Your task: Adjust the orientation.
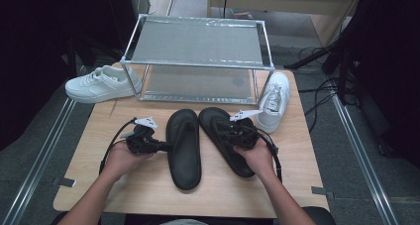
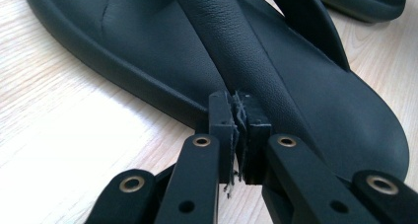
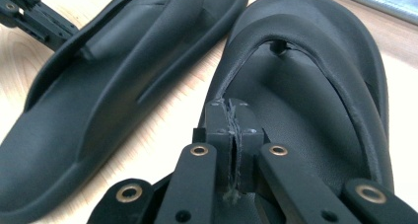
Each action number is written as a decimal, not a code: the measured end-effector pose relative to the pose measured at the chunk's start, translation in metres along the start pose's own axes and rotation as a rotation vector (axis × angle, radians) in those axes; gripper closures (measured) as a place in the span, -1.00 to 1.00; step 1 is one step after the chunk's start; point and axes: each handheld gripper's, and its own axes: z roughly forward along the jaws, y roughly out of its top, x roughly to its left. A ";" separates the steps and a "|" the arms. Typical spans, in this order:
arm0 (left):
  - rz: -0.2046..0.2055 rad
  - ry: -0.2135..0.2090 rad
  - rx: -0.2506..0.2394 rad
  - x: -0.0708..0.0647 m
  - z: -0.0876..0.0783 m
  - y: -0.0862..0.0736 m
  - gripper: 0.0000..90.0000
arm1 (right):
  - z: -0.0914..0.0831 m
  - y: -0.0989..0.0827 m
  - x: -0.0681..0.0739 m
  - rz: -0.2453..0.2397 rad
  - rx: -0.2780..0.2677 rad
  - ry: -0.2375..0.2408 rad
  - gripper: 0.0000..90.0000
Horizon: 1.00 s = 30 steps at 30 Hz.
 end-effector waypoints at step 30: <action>0.093 -0.071 0.043 -0.031 0.025 0.010 0.92 | 0.007 -0.003 -0.002 0.067 -0.033 0.057 0.94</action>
